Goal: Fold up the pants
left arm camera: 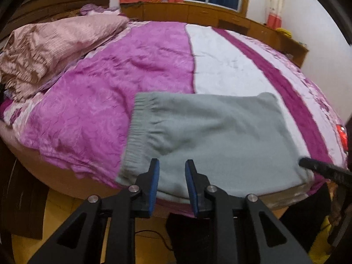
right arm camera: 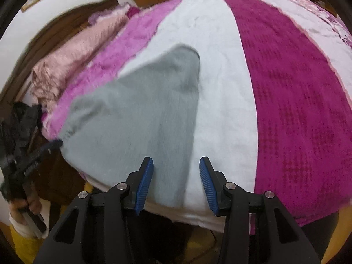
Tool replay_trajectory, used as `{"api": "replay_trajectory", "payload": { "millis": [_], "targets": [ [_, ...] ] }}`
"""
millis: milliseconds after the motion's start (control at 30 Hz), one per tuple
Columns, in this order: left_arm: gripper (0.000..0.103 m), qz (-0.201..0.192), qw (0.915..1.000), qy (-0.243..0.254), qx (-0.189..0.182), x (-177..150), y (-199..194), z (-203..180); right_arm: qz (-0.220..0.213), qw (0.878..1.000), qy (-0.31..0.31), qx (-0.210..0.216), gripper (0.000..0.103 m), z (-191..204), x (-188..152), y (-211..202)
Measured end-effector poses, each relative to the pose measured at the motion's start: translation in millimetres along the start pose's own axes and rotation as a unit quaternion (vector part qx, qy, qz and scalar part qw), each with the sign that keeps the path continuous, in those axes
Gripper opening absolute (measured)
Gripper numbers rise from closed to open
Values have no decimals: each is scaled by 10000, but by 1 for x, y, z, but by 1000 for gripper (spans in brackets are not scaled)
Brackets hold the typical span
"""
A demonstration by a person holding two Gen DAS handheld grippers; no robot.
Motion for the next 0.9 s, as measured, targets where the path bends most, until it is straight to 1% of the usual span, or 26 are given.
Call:
{"api": "replay_trajectory", "payload": {
  "millis": [67, 167, 233, 333, 433, 500, 567, 733, 800, 900],
  "targets": [
    [26, -5, 9999, 36, -159, 2, -1, -13, -44, 10000, -21, -83, 38, 3, 9, 1],
    [26, 19, 9994, 141, -313, 2, 3, -29, 34, 9999, 11, -144, 38, 6, 12, 11],
    [26, 134, 9993, 188, -278, -2, 11, -32, 179, 9996, 110, -164, 38, 3, 8, 19],
    [26, 330, 9991, 63, -248, -10, 27, -26, 281, 9994, 187, -113, 38, 0, 3, 29],
    [26, 435, 9987, -86, -257, -16, 38, -18, 297, 9994, 191, 5, 40, -1, 1, 35],
    [26, 444, 9985, -158, -295, -18, 41, -15, 304, 9990, 280, 192, 44, -3, 1, 39],
    [26, 448, 9982, -233, -333, -18, 41, -13, 272, 9985, 333, 344, 44, -4, 1, 40],
    [26, 490, 9983, -188, -241, -19, 42, -15, 146, 9976, 420, 530, 44, -3, -1, 35],
    [26, 488, 9984, -212, -167, -18, 40, -16, 152, 9962, 463, 720, 38, 3, -1, 33],
    [26, 420, 9986, -283, -168, -13, 35, -21, 63, 9970, 315, 707, 34, 8, 0, 35]
  ]
}}
Point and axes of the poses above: each gripper's, at about its wrist camera, not at the fingertips, and y roughly the way its jaws point, z to its left, x to its top, the point moved 9 cm from there along y, roughly the way its jaws point, and after that the axes turned 10 degrees about -x, right-handed, at the moved point
